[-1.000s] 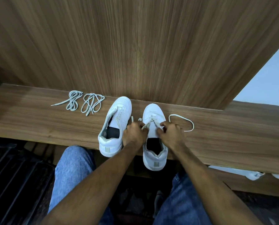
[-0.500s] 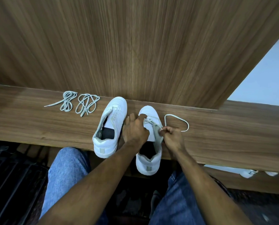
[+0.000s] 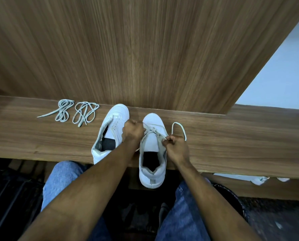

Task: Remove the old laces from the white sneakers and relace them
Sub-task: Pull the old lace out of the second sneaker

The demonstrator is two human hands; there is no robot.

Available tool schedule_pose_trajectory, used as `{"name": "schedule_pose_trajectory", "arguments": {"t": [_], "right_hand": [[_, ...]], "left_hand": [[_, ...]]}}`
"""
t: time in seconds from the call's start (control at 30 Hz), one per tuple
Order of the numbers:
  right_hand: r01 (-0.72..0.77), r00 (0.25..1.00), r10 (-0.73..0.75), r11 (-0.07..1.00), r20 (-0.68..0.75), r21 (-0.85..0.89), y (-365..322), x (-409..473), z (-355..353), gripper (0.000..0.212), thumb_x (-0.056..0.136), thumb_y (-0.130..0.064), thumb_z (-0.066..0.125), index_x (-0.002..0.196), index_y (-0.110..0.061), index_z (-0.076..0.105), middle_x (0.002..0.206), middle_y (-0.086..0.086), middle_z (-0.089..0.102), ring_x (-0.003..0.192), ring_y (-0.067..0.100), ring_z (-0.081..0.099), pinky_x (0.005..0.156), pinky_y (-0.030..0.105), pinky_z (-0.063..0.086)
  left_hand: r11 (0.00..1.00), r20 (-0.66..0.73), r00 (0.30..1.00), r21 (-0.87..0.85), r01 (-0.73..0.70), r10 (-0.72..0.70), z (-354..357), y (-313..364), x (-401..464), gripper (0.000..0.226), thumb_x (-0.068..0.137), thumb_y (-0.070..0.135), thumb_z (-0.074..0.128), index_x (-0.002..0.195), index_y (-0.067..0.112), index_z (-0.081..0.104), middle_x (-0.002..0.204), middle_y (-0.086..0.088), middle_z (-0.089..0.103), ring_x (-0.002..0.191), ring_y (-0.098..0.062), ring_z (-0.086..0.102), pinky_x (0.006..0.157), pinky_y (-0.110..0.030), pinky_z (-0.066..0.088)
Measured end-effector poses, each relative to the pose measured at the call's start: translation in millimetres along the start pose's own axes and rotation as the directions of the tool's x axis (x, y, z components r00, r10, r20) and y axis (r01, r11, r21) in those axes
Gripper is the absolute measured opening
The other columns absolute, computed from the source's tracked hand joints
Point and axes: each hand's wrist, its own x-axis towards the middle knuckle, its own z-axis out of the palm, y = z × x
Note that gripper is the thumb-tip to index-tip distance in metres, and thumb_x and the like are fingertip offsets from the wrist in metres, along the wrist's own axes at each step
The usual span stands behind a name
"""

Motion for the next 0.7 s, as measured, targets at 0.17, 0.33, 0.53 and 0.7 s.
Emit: {"name": "schedule_pose_trajectory", "arguments": {"t": [0.17, 0.33, 0.53, 0.7], "right_hand": [[0.000, 1.000, 0.000, 1.000, -0.010, -0.023, -0.5, -0.1, 0.6, 0.014, 0.082, -0.028, 0.061, 0.069, -0.027, 0.067, 0.078, -0.004, 0.072, 0.082, 0.021, 0.067, 0.081, 0.037, 0.052], [0.016, 1.000, -0.016, 0.999, -0.010, -0.028, -0.7, -0.8, 1.0, 0.012, 0.082, -0.028, 0.059, 0.075, -0.024, 0.069, 0.076, -0.003, 0.071, 0.079, 0.022, 0.067, 0.078, 0.038, 0.053], [0.004, 1.000, -0.005, 0.999, -0.017, -0.044, -0.2, 0.0, 1.4, 0.012, 0.083, -0.028, 0.060, 0.079, -0.022, 0.070, 0.077, 0.000, 0.071, 0.079, 0.024, 0.066, 0.075, 0.036, 0.053], [0.015, 0.999, -0.016, 0.998, -0.027, -0.057, -0.9, -2.9, 0.3, 0.013, 0.085, -0.029, 0.061, 0.083, -0.022, 0.071, 0.078, -0.005, 0.072, 0.079, 0.017, 0.066, 0.073, 0.029, 0.050]], "left_hand": [[0.943, 0.170, 0.954, 0.187, -0.277, 0.246, -2.2, 1.6, -1.9, 0.019, 0.079, 0.021, 0.053, 0.087, 0.034, 0.064, 0.099, 0.000, 0.069, 0.094, -0.024, 0.063, 0.086, -0.037, 0.052], [0.488, 0.359, 0.774, 0.619, -0.616, 0.521, 12.6, -4.7, -0.6, 0.024, 0.087, 0.032, 0.055, 0.106, 0.023, 0.067, 0.124, -0.001, 0.053, 0.121, -0.024, 0.044, 0.096, -0.043, 0.041], [0.737, 0.040, 0.832, 0.443, -0.511, 0.553, 11.6, -3.4, 0.7, 0.017, 0.090, 0.023, 0.050, 0.095, 0.022, 0.066, 0.112, 0.000, 0.056, 0.106, -0.021, 0.054, 0.098, -0.047, 0.041], [0.917, -0.330, 0.897, -0.168, -0.362, 0.293, -7.8, 9.3, 1.5, 0.013, 0.087, 0.014, 0.051, 0.096, 0.020, 0.058, 0.109, -0.002, 0.060, 0.100, -0.018, 0.055, 0.090, -0.040, 0.046]]}}
